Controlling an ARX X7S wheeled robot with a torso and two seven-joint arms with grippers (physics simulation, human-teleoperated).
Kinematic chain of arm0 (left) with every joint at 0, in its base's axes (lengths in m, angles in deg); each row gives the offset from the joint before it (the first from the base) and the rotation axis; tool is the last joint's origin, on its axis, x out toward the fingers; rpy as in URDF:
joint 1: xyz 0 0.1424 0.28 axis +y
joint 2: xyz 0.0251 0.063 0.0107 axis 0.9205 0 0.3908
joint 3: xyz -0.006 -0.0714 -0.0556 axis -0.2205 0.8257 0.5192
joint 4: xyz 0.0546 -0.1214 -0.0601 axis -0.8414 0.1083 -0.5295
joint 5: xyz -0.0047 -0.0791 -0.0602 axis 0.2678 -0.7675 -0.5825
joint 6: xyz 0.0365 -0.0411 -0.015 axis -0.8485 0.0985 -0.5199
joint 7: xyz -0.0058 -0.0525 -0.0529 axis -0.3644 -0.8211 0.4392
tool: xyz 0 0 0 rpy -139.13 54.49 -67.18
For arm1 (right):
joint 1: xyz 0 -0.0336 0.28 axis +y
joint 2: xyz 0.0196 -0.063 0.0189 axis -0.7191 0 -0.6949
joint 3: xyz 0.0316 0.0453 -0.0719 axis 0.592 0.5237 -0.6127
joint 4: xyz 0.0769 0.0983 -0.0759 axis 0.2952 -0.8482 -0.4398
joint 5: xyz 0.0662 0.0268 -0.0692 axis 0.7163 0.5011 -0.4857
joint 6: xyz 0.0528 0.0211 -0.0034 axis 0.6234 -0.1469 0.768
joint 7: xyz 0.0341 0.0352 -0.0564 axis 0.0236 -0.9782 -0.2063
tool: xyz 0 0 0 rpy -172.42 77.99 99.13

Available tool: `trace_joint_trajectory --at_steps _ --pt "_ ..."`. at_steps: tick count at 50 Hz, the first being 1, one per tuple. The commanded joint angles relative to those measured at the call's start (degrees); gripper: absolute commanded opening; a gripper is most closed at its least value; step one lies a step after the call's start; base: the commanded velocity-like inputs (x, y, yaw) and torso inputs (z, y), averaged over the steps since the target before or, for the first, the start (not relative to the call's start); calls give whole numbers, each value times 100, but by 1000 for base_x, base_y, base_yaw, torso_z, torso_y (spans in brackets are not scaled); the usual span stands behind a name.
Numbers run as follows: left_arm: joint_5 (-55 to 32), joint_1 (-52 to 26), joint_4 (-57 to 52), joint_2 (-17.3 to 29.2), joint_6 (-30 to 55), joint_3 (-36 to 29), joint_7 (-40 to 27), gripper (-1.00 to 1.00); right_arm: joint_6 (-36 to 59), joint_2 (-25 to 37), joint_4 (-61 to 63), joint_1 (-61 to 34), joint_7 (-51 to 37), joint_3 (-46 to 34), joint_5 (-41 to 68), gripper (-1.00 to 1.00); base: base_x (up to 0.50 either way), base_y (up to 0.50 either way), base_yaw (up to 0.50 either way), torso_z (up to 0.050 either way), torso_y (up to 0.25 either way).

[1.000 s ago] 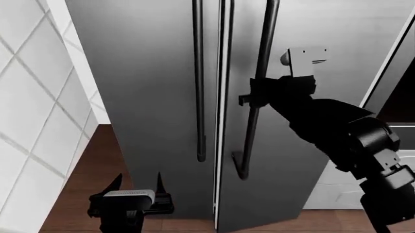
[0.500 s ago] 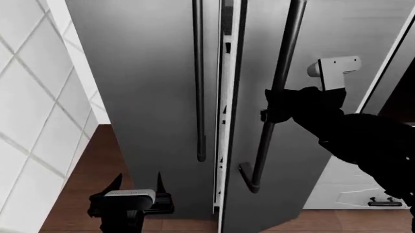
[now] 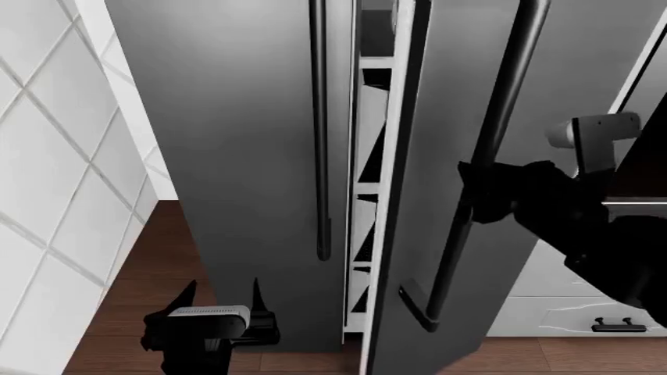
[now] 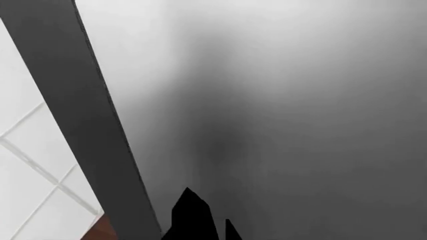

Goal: Open the fridge door

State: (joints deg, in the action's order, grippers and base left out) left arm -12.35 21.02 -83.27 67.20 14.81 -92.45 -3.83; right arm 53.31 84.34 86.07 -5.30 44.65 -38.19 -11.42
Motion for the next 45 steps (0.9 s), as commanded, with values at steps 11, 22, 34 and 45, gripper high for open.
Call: trace_joint_trajectory --at_steps 11,22,34,45 --pt "-4 -27 44 36 -17 -63 -67 100 -1005 1209 873 1645 21 654 215 -100 0 0 -1 0 0" --pt "2 -22 73 57 -50 -95 -99 100 -2061 1926 1217 3031 48 1034 476 -100 0 0 -2 0 0" --pt "7 -38 57 82 -19 -130 -150 100 -3172 2550 1304 4268 135 1303 679 -100 0 0 -1 0 0" --pt "-7 -63 131 92 -54 -153 -165 100 -3328 2590 1254 4455 164 1329 677 -100 0 0 0 0 0"
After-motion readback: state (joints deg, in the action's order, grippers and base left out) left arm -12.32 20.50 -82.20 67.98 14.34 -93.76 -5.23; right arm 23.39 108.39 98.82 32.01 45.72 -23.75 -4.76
